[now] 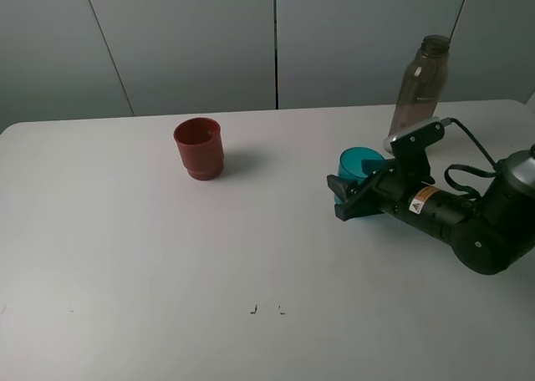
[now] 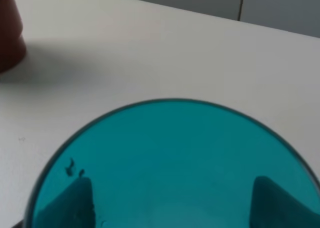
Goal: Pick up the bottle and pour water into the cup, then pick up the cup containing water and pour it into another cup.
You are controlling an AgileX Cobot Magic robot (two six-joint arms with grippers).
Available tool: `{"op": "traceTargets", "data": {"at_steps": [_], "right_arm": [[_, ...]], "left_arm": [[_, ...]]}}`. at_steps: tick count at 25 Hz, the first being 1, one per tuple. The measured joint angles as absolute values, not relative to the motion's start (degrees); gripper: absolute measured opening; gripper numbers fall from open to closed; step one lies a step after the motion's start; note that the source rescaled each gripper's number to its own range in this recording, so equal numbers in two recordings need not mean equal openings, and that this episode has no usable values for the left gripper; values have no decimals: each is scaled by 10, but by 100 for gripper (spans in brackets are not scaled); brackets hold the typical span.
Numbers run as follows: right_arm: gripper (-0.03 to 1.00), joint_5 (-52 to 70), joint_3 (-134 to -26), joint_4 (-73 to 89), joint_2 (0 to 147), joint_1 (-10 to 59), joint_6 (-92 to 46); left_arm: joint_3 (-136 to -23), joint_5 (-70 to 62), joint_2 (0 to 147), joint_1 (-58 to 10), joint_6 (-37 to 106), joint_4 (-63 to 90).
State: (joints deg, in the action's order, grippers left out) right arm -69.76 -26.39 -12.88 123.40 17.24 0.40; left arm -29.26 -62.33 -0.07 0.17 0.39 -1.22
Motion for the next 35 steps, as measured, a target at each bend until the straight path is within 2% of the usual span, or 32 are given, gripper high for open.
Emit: {"op": "traceTargets", "data": {"at_steps": [6, 7, 8, 9, 10, 12, 17, 21, 26, 35], "right_arm": [[5, -698, -264, -128, 1234, 172, 4], [11, -698, -264, -128, 1234, 172, 4], [37, -698, -264, -128, 1234, 172, 4], [72, -696, -264, -128, 1234, 172, 4], [88, -696, -264, -128, 1234, 172, 4], [98, -696, -264, -129, 1234, 172, 4], [99, -689, -264, -145, 1229, 172, 4], [100, -616, -251, -150, 1181, 172, 4], [100, -388, -245, -150, 1083, 172, 13], [100, -5, -249, -150, 830, 172, 118]], "left_arm": [[-293, -623, -1, 2, 4, -12], [-293, -623, -1, 2, 4, -12], [-293, -623, -1, 2, 4, -12], [-293, -623, -1, 2, 4, -12], [-293, -623, -1, 2, 4, -12], [-293, -623, -1, 2, 4, -12], [-293, -623, -1, 2, 4, -12], [-293, -623, -1, 2, 4, -12], [-293, -623, -1, 2, 4, -12], [-293, -623, -1, 2, 4, -12]]}}
